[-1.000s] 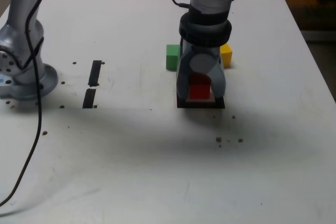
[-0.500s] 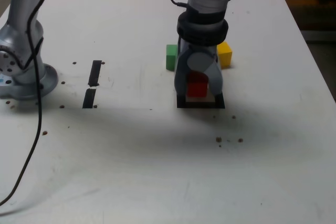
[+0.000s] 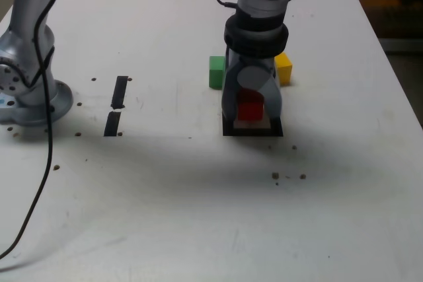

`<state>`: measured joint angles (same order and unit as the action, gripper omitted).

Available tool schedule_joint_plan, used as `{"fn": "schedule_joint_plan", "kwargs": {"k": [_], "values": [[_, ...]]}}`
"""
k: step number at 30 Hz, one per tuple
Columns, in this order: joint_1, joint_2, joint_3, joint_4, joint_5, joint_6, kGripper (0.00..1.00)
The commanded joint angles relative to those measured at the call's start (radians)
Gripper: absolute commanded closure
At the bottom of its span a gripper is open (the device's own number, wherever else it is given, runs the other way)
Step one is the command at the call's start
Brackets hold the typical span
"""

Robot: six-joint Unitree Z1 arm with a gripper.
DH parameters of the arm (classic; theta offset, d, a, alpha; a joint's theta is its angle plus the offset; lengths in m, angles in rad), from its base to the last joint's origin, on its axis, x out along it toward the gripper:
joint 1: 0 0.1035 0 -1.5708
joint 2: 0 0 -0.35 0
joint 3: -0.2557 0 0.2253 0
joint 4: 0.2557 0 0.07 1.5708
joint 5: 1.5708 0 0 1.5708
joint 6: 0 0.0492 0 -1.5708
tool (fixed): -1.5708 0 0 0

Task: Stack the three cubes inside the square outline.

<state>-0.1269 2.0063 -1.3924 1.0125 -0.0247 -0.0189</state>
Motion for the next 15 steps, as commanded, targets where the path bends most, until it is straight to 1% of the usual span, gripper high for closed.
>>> {"fn": "schedule_joint_plan", "kwargs": {"k": [1, 7, 11, 15], "values": [[0.001, 0.001, 0.001, -0.004, 0.001, 0.001, 0.47], [0.001, 0.003, 0.005, -0.018, 0.007, 0.003, 0.39], [0.001, 0.003, 0.011, -0.024, 0.01, 0.004, 0.35], [0.001, 0.001, 0.016, -0.022, 0.014, 0.004, 0.35]]}}
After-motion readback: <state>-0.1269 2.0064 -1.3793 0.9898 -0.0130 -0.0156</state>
